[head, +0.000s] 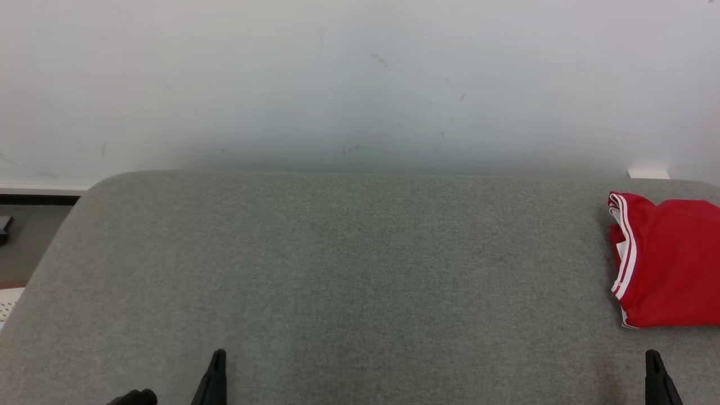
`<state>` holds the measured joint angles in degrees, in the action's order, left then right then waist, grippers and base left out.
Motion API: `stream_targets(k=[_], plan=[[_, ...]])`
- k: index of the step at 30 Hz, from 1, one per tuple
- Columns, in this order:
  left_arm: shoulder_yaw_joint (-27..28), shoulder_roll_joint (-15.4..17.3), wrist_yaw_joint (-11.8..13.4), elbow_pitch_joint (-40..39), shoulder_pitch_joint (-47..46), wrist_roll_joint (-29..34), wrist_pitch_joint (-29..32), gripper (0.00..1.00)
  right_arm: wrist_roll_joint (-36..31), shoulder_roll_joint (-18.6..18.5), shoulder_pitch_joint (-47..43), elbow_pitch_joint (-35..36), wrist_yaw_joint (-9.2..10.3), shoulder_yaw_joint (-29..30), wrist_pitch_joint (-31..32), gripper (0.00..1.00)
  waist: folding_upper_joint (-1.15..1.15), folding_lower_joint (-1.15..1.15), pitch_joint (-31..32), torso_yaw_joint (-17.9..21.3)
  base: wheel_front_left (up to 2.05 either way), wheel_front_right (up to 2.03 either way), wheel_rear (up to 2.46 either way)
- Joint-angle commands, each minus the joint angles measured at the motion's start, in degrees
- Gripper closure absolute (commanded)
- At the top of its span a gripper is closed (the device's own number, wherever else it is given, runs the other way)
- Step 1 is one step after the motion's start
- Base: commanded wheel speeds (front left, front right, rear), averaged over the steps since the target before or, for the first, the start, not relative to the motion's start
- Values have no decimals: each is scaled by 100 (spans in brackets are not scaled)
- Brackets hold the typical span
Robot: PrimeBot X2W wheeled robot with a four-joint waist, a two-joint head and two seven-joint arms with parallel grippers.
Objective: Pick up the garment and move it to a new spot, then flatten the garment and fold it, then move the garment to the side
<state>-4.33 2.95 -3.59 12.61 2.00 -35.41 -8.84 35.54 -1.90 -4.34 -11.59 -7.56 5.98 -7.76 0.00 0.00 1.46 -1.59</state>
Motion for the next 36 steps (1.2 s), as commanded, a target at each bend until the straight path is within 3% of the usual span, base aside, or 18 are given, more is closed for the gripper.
stream_targets(k=[1,36], plan=[[47,65,-43,-57,-170,-261,42,100,232,-60,171,43,3,21,53,100,0,0,-2,3,0,0,0],[427,127,-190,20,-501,-2906,652,100,2780,-94,631,-108,7,47,704,100,0,0,-54,59,0,0,0]])
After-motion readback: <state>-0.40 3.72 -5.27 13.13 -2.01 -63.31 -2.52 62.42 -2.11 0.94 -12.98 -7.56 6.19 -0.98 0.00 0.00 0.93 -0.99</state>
